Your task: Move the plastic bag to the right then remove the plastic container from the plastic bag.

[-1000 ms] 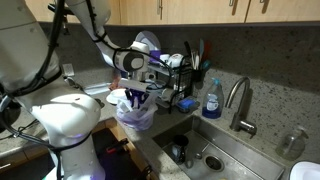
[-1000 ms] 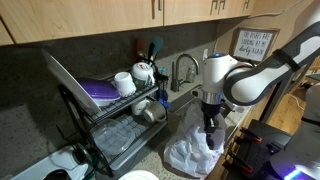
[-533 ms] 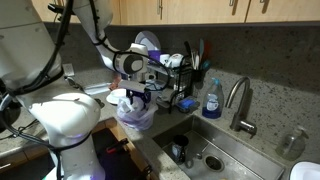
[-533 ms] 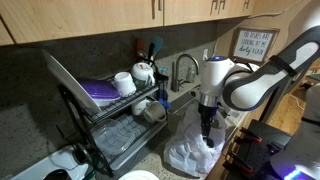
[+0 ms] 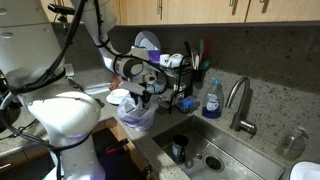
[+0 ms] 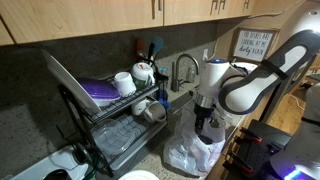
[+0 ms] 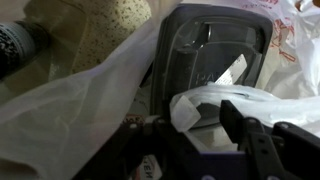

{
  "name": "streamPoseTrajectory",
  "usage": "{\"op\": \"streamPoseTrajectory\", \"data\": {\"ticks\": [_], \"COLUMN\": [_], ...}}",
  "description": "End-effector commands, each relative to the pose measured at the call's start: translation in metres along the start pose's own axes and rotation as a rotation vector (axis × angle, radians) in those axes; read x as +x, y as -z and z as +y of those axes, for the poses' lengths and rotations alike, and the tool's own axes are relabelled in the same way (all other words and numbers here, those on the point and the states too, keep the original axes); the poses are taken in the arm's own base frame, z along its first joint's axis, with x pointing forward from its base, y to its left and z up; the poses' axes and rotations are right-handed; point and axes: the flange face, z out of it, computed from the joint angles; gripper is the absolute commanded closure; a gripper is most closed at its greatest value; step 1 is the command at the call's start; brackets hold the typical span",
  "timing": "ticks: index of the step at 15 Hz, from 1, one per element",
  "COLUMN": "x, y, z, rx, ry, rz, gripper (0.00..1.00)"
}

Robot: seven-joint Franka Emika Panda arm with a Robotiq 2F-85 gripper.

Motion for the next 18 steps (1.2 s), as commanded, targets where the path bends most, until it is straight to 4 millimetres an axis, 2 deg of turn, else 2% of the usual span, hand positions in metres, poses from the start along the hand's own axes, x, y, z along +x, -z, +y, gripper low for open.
{"op": "streamPoseTrajectory", "data": {"ticks": [1, 4, 11, 18], "x": [0.011, 0.019, 0.046, 0.060], "y": [0.003, 0.015, 0.028, 0.004], "z": [-0.014, -0.026, -0.063, -0.096], "rx": [0.006, 0.007, 0.048, 0.100], "ry": [-0.018, -0.008, 0.028, 0.052], "rz": [0.042, 0.083, 0.139, 0.092], "gripper": [0.75, 0.99, 1.00, 1.00]}}
